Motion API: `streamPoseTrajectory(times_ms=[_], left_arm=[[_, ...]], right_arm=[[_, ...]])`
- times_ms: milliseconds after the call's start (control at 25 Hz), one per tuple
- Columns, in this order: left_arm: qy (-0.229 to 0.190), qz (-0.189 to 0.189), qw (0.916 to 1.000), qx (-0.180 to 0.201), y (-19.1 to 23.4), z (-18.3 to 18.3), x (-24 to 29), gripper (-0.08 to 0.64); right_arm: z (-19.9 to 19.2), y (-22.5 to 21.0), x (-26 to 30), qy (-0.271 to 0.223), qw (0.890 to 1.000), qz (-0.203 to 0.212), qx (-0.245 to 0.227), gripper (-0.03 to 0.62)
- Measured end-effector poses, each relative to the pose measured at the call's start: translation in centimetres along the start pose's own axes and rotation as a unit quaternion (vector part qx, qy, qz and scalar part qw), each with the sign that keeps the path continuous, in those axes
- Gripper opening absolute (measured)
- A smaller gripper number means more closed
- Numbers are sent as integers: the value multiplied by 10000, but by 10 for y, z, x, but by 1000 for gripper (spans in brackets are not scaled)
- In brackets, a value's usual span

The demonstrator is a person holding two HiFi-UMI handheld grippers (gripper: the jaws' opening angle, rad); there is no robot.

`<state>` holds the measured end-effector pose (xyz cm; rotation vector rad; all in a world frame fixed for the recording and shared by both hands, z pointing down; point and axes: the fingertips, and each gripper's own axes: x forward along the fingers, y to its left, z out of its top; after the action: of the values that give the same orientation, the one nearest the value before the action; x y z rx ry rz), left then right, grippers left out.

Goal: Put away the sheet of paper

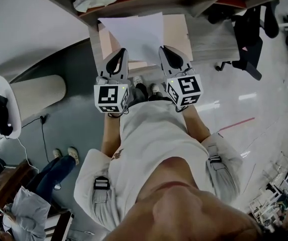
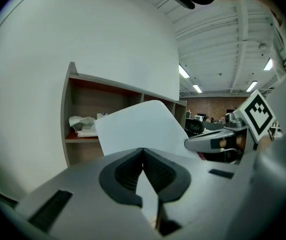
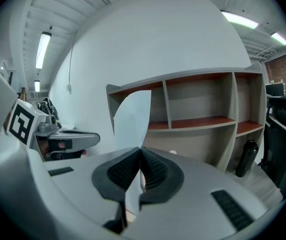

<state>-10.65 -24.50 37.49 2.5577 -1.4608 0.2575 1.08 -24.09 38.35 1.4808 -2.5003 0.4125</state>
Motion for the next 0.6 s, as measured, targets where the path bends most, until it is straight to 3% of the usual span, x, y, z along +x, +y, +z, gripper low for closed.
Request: streamPoseTrajectory(times_ms=[600], left_arm=[[509,-681,9963,-81,31,-51,42,20]], right_arm=[[-53,-12,43,759,9941,-762,113,20]])
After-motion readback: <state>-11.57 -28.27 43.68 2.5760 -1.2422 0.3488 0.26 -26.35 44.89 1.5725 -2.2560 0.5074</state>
